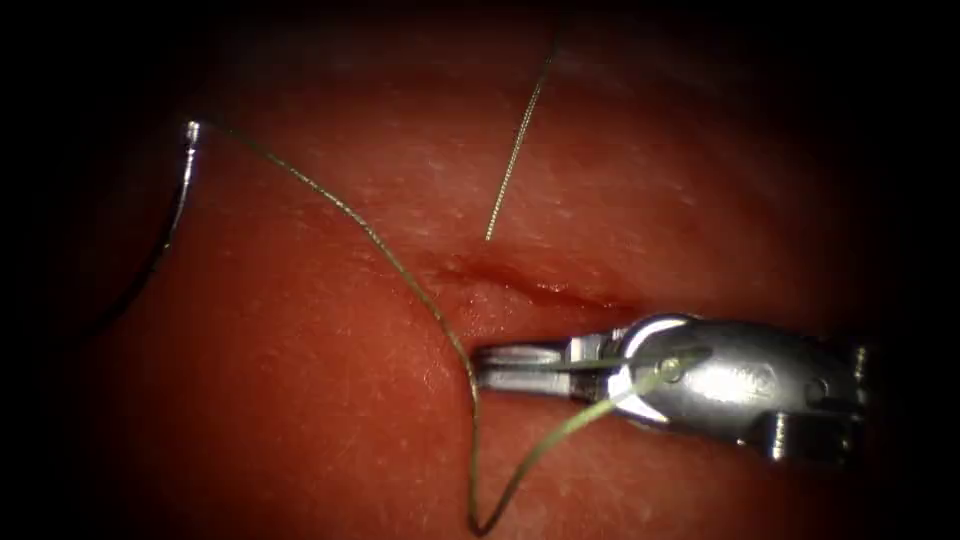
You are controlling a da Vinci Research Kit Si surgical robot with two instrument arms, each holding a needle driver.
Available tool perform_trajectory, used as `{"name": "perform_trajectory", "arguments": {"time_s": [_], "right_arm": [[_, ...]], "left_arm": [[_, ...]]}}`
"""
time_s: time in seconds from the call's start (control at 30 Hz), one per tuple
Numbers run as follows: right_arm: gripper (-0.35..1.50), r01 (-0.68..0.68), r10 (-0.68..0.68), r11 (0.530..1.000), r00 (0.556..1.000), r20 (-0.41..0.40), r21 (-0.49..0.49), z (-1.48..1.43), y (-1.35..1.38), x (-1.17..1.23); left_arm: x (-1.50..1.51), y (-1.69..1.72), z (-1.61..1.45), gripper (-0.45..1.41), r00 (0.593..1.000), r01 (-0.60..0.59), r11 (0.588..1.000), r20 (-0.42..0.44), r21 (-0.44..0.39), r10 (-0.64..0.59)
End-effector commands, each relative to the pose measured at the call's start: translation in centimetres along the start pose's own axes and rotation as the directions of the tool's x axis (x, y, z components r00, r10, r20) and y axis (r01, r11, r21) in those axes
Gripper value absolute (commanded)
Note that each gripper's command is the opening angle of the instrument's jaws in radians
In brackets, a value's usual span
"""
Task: Wound Closure
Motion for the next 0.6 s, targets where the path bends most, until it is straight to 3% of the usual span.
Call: {"name": "perform_trajectory", "arguments": {"time_s": [0.03,0.27,0.4,0.6], "right_arm": [[-0.35,-0.003,0.003,1.000,1.000,0.016,0.013,-0.02,-0.06,0.01],[-0.35,-0.019,0.016,0.996,0.999,0.039,0.087,-0.24,-0.26,0.30],[-0.35,-0.012,-0.002,0.986,0.997,0.083,0.169,-0.21,-0.51,0.44],[-0.35,0.000,-0.018,0.973,0.997,0.074,0.232,-0.16,-0.69,0.62]], "left_arm": [[-0.11,-0.04,0.02,-0.35,1.000,0.010,1.000,0.010,0.020,-0.011],[-0.30,-0.11,-0.11,-0.35,0.997,0.048,0.996,0.063,0.070,-0.052],[-0.34,-0.13,-0.11,-0.35,0.994,0.069,0.994,0.074,0.089,-0.076],[-0.36,-0.13,-0.12,-0.35,0.992,0.080,0.992,0.093,0.097,-0.089]]}}
